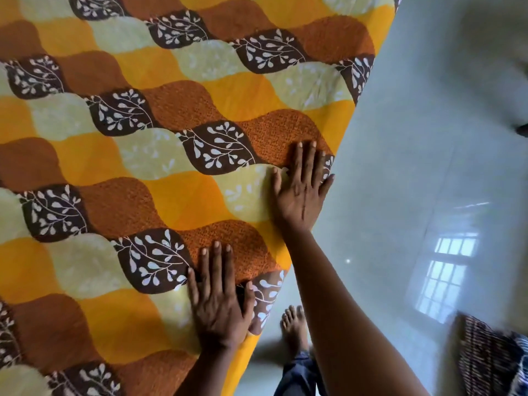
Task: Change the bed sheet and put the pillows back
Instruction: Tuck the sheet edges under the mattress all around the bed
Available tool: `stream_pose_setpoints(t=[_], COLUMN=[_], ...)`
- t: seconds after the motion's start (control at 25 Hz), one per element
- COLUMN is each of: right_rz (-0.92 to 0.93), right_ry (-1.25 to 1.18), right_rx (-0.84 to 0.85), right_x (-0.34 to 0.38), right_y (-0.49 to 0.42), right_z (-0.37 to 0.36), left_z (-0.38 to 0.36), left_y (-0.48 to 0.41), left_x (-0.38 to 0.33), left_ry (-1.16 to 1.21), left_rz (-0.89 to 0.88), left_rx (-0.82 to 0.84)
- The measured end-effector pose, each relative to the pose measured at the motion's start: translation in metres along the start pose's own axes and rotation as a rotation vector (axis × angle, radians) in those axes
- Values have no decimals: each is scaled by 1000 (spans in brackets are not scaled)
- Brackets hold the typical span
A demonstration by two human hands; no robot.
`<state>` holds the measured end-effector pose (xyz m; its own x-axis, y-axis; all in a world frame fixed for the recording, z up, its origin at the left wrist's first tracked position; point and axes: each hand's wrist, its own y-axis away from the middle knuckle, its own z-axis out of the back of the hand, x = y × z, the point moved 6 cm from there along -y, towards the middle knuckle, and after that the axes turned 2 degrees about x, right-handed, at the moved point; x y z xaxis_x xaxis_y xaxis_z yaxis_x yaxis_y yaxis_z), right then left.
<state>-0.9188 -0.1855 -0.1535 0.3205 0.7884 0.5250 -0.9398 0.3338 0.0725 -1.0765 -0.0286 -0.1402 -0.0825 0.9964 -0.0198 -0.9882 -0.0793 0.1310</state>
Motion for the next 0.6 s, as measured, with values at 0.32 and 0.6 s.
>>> stream_pose_setpoints(t=[0.32, 0.6], right_rz=[-497, -778], right_ry=[-1048, -1167], right_rx=[110, 561], right_x=[-36, -44], right_y=[63, 167], right_z=[-22, -48], left_z=[0, -1], left_y=[-1, 4], left_x=[-4, -3], left_ry=[15, -12], left_rz=[17, 2], left_rx=[-34, -70])
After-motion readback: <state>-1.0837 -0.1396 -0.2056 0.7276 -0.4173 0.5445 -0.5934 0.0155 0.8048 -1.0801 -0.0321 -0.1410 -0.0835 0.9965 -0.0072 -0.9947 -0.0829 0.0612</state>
